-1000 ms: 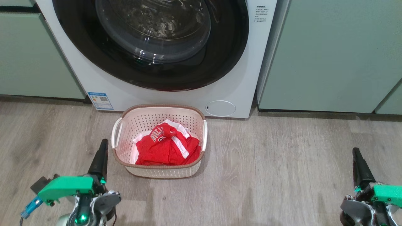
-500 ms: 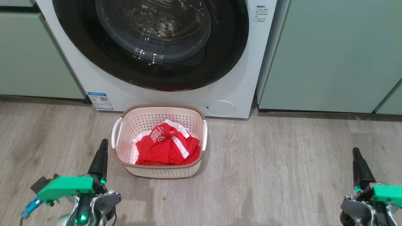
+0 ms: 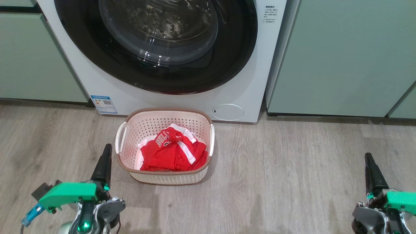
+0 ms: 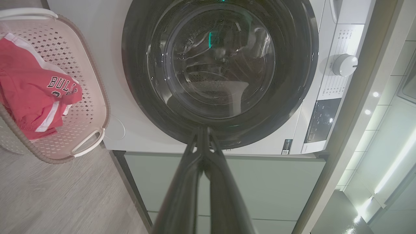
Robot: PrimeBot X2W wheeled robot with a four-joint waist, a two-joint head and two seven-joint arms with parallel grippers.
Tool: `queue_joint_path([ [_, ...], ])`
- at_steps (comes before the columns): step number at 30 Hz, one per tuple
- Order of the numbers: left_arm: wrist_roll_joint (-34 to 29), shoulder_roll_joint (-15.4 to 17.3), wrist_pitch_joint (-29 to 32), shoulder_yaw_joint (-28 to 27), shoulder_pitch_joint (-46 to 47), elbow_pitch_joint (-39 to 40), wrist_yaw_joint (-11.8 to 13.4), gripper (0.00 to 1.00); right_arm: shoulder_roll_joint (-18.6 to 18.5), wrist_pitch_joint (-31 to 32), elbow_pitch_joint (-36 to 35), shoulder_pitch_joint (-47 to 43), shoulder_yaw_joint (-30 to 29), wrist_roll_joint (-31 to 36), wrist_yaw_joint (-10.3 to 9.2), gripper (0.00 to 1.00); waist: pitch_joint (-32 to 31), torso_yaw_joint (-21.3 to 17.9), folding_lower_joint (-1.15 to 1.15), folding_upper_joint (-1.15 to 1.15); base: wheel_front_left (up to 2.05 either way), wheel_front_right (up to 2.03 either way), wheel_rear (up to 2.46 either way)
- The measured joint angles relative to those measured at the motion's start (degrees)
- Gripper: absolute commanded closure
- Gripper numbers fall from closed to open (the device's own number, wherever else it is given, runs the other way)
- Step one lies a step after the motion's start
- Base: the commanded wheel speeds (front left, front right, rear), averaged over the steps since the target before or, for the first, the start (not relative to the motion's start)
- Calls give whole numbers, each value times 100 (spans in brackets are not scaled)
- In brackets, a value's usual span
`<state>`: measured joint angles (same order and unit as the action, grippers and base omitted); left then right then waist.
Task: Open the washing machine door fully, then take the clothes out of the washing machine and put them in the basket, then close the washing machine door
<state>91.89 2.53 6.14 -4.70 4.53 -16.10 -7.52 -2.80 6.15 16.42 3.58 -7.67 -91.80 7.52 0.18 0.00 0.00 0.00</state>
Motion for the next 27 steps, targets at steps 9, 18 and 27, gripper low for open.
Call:
queue_joint_path([
  [9, 0, 0, 0, 0, 0, 0, 0, 100, 0, 0, 0, 0, -1, 0, 0, 100, 0, 0, 0, 0, 0, 0, 0],
  [18, 0, 0, 0, 0, 0, 0, 0, 100, 0, 0, 0, 0, -1, 0, 0, 100, 0, 0, 0, 0, 0, 0, 0],
  [27, 0, 0, 0, 0, 0, 0, 0, 100, 0, 0, -1, 0, -1, 0, 0, 100, 0, 0, 0, 0, 0, 0, 0],
])
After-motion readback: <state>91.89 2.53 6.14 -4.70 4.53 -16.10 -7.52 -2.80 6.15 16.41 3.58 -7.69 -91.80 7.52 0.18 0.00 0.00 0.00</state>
